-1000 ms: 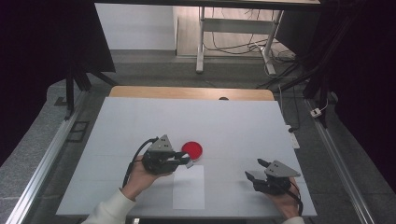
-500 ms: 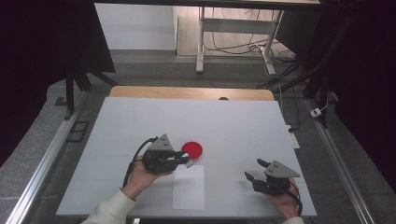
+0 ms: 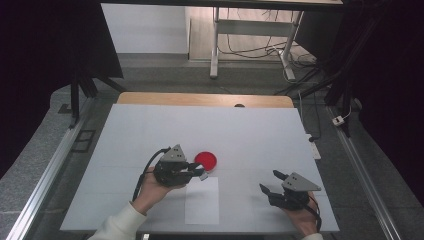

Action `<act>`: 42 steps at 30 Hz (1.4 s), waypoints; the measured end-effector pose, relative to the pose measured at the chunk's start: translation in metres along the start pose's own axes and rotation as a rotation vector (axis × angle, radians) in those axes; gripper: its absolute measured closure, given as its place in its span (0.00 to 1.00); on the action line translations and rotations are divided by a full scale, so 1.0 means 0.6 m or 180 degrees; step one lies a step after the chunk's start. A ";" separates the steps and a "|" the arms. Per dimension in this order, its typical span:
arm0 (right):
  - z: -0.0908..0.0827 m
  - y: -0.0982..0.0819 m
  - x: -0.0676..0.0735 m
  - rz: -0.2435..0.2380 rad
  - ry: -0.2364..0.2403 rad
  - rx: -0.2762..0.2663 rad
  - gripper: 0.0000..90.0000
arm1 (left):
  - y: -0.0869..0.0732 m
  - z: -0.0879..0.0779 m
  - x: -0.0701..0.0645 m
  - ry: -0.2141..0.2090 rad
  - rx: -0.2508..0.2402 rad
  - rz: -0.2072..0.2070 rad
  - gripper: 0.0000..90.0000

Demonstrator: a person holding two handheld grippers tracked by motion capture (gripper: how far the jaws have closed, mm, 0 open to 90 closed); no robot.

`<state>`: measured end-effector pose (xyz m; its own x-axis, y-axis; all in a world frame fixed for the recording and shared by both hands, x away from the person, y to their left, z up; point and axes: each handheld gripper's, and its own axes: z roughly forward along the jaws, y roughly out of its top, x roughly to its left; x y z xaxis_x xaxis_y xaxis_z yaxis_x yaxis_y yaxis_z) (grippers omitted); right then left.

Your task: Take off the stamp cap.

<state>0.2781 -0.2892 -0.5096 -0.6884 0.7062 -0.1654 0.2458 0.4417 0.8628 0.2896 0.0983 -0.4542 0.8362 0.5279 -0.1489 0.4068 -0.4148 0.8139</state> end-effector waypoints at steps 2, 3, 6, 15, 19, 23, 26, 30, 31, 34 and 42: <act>-0.001 0.001 0.001 0.0054 0.0004 -0.0033 0.34 | 0.000 0.001 0.000 -0.0005 0.0001 0.0002 0.83; -0.001 0.001 0.001 0.0077 0.0014 -0.0045 0.34 | 0.000 0.001 -0.001 -0.0007 0.0002 0.0006 0.83; 0.000 0.001 0.003 0.0116 0.0031 -0.0064 0.35 | 0.000 0.002 -0.001 -0.0014 0.0002 0.0005 0.83; 0.002 0.005 0.019 0.0101 -0.0015 -0.0101 0.36 | -0.001 0.005 -0.002 -0.0030 0.0011 -0.0005 0.83; 0.006 0.010 0.029 0.0092 -0.0038 -0.0140 0.37 | -0.001 0.007 -0.003 -0.0034 0.0022 0.0009 0.83; 0.008 0.016 0.039 0.0065 -0.0038 -0.0166 0.37 | -0.001 0.008 -0.003 -0.0027 0.0023 0.0012 0.83; 0.010 0.019 0.047 0.0049 -0.0034 -0.0175 0.37 | -0.001 0.008 -0.003 -0.0026 0.0021 0.0008 0.83; 0.012 0.023 0.053 0.0036 -0.0029 -0.0189 0.37 | -0.002 0.009 -0.003 -0.0029 0.0022 0.0008 0.83; 0.014 0.023 0.054 0.0043 -0.0022 -0.0196 0.37 | -0.002 0.009 -0.003 -0.0030 0.0024 0.0006 0.83; 0.017 0.024 0.057 0.0041 -0.0005 -0.0184 0.37 | -0.002 0.011 -0.004 -0.0027 0.0029 0.0008 0.83; 0.020 0.028 0.066 0.0020 0.0020 -0.0201 0.37 | -0.003 0.013 -0.004 -0.0035 0.0030 -0.0001 0.83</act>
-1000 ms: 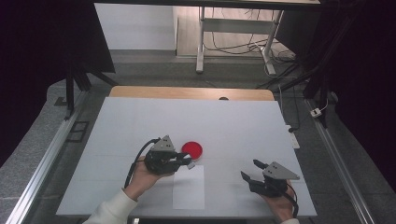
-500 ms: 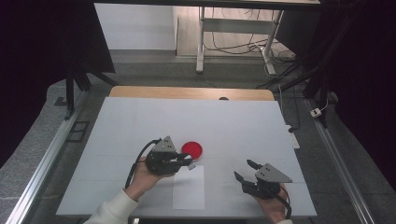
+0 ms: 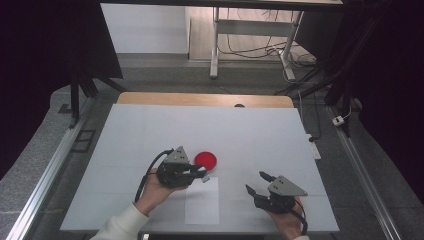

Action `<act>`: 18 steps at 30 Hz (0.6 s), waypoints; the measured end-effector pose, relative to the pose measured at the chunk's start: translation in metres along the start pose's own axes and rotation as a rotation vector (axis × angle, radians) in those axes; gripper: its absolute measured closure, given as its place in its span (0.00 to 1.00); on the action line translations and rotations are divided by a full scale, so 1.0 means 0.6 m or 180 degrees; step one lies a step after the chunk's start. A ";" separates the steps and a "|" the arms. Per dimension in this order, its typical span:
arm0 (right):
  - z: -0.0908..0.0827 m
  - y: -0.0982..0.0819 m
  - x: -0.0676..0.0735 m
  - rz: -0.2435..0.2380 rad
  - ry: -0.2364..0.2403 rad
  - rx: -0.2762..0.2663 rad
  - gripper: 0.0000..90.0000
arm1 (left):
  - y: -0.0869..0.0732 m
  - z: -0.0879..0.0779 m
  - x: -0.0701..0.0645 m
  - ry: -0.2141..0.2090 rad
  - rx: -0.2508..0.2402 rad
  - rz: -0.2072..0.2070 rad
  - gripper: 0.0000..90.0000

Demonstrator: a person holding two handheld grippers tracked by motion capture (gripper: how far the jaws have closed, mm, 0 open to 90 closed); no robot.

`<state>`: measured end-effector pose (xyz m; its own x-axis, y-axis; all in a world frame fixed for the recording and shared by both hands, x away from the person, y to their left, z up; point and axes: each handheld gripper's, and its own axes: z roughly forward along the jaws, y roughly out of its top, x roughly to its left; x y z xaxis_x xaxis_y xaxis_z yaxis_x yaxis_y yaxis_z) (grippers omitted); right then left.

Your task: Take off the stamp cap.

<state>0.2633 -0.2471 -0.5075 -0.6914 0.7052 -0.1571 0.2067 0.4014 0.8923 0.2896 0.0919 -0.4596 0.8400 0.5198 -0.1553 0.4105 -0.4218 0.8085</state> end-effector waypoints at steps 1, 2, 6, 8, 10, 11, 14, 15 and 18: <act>0.000 0.000 0.001 -0.0001 0.0003 0.0003 0.37 | 0.000 0.000 0.000 -0.0002 -0.0001 0.0001 0.83; 0.000 0.001 0.001 0.0003 0.0003 0.0005 0.37 | 0.000 0.001 0.000 -0.0005 0.0001 -0.0001 0.83; 0.002 0.003 0.006 0.0015 0.0041 -0.0004 0.36 | 0.000 0.002 -0.001 -0.0004 0.0004 -0.0001 0.83; 0.004 0.004 0.010 0.0006 0.0060 -0.0004 0.36 | 0.000 0.002 -0.001 -0.0006 0.0005 -0.0001 0.83; 0.006 0.006 0.014 -0.0015 0.0077 0.0001 0.36 | 0.000 0.003 -0.001 -0.0008 0.0009 -0.0003 0.83; 0.007 0.007 0.016 -0.0016 0.0081 0.0000 0.36 | 0.000 0.004 -0.002 -0.0005 0.0008 -0.0004 0.83; 0.010 0.009 0.022 -0.0045 0.0101 -0.0005 0.36 | 0.000 0.005 -0.002 -0.0015 0.0015 0.0002 0.83; 0.011 0.010 0.024 -0.0046 0.0098 -0.0003 0.36 | 0.000 0.005 -0.002 -0.0018 0.0020 0.0007 0.83; 0.014 0.013 0.031 -0.0073 0.0112 -0.0014 0.37 | 0.000 0.007 -0.003 -0.0020 0.0022 0.0007 0.83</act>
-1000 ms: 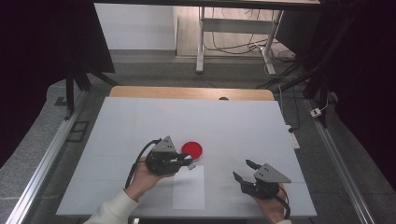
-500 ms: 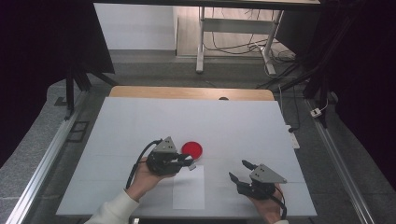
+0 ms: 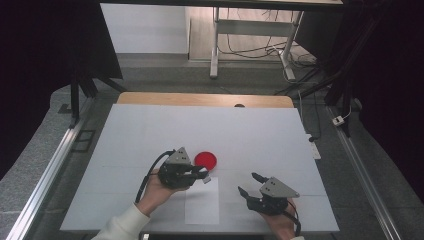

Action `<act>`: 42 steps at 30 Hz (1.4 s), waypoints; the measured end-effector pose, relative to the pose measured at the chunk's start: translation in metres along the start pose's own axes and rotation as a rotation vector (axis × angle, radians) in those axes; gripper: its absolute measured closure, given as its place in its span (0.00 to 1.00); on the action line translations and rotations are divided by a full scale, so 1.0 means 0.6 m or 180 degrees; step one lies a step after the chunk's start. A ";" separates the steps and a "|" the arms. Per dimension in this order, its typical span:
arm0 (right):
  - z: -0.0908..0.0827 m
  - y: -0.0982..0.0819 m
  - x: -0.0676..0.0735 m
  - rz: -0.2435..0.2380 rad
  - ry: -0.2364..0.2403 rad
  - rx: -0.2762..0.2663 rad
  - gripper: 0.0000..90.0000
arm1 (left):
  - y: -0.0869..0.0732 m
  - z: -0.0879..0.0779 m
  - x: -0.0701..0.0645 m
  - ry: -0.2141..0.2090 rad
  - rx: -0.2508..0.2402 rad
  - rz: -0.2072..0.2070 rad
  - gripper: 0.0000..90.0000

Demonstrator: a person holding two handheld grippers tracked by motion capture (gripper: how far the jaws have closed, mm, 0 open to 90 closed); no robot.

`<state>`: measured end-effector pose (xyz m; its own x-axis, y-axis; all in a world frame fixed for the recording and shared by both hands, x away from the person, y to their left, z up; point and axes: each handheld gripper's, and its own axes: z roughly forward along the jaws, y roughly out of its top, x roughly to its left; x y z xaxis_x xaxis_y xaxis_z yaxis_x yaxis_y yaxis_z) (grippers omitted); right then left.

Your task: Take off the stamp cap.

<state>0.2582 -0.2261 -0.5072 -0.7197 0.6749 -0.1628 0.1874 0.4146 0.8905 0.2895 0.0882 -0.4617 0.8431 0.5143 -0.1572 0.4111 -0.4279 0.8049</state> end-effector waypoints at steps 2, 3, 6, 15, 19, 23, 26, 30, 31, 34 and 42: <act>0.003 0.001 0.004 -0.0001 0.0021 0.0001 0.37 | 0.000 0.001 0.000 0.0000 0.0001 -0.0002 0.83; 0.004 0.002 0.006 0.0028 0.0048 -0.0011 0.37 | 0.000 0.001 0.000 0.0000 0.0000 -0.0004 0.83; 0.008 0.006 0.012 0.0051 0.0089 -0.0034 0.37 | 0.000 0.001 0.000 0.0000 -0.0001 -0.0004 0.83; 0.023 0.013 0.034 -0.0003 0.0149 -0.0010 0.37 | -0.001 0.002 0.000 0.0000 -0.0002 -0.0004 0.83; 0.029 0.015 0.041 -0.0019 0.0169 -0.0006 0.37 | -0.001 0.004 0.000 -0.0001 0.0000 -0.0011 0.83; 0.036 0.017 0.047 -0.0029 0.0181 0.0000 0.37 | -0.001 0.004 0.000 -0.0001 -0.0002 -0.0010 0.83; 0.041 0.019 0.052 -0.0040 0.0192 0.0009 0.37 | -0.001 0.004 0.000 -0.0004 -0.0005 -0.0012 0.83; 0.047 0.021 0.060 -0.0059 0.0213 0.0020 0.37 | -0.001 0.005 -0.001 -0.0013 -0.0011 -0.0021 0.83; 0.048 0.021 0.062 -0.0066 0.0217 0.0022 0.37 | -0.001 0.005 -0.001 -0.0012 -0.0011 -0.0022 0.83; 0.053 0.022 0.067 -0.0078 0.0229 0.0029 0.38 | -0.001 0.005 -0.001 -0.0013 -0.0016 -0.0024 0.83; 0.063 0.023 0.078 -0.0118 0.0260 0.0069 0.38 | -0.002 0.007 -0.002 -0.0019 -0.0013 -0.0033 0.83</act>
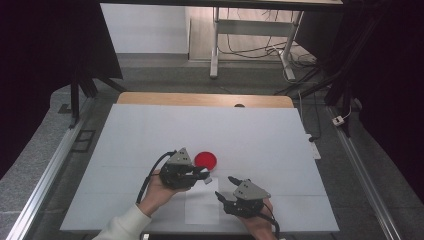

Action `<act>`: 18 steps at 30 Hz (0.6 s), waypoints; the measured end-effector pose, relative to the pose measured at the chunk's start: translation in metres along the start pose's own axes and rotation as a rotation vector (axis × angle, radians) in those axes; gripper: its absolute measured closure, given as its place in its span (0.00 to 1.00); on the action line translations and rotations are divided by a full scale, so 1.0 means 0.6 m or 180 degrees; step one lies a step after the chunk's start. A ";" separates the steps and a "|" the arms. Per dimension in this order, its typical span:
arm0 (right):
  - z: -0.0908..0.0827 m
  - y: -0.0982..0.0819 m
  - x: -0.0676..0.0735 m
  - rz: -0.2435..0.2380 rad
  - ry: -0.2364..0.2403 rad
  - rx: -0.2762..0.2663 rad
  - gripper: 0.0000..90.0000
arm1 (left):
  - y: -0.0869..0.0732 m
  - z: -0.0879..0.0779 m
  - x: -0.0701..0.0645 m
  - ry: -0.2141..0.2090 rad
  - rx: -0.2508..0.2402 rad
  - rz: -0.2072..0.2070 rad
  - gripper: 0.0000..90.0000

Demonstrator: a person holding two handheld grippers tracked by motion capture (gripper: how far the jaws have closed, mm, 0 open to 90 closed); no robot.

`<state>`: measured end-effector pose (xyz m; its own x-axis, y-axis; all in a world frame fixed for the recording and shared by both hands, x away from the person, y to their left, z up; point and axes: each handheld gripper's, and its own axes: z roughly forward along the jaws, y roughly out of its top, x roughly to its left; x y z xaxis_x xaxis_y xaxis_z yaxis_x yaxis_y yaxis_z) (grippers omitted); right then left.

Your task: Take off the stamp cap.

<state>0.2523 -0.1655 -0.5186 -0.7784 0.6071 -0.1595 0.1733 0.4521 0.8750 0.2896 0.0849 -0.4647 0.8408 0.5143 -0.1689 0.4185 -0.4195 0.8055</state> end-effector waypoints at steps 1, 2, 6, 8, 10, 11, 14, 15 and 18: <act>0.001 0.000 0.002 -0.0003 0.0001 -0.0003 0.38 | 0.000 0.000 0.000 -0.0001 0.0000 -0.0001 0.83; 0.003 0.000 0.003 -0.0014 0.0007 0.0001 0.38 | 0.000 0.001 0.000 -0.0001 -0.0003 -0.0005 0.83; 0.006 0.002 0.009 -0.0040 0.0026 0.0013 0.38 | 0.000 0.002 -0.001 0.0002 0.0000 -0.0009 0.83; 0.008 0.002 0.011 -0.0047 0.0030 0.0018 0.38 | -0.001 0.002 -0.001 0.0004 0.0000 -0.0012 0.83; 0.010 0.003 0.013 -0.0051 0.0033 0.0017 0.38 | 0.000 0.003 -0.001 -0.0001 -0.0002 -0.0012 0.83; 0.011 0.003 0.014 -0.0056 0.0029 0.0025 0.38 | 0.000 0.003 -0.002 -0.0002 -0.0003 -0.0016 0.83; 0.014 0.004 0.016 -0.0065 0.0028 0.0034 0.39 | 0.000 0.003 -0.003 -0.0018 -0.0008 -0.0011 0.83; 0.016 0.004 0.017 -0.0064 0.0029 0.0025 0.39 | 0.000 0.004 -0.003 -0.0027 -0.0011 -0.0016 0.83; 0.020 0.006 0.018 -0.0078 0.0024 0.0055 0.39 | 0.000 0.007 -0.002 -0.0041 -0.0012 -0.0036 0.83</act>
<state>0.2515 -0.1495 -0.5227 -0.7871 0.5908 -0.1773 0.1644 0.4780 0.8628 0.2901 0.0813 -0.4669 0.8403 0.5094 -0.1853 0.4267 -0.4110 0.8056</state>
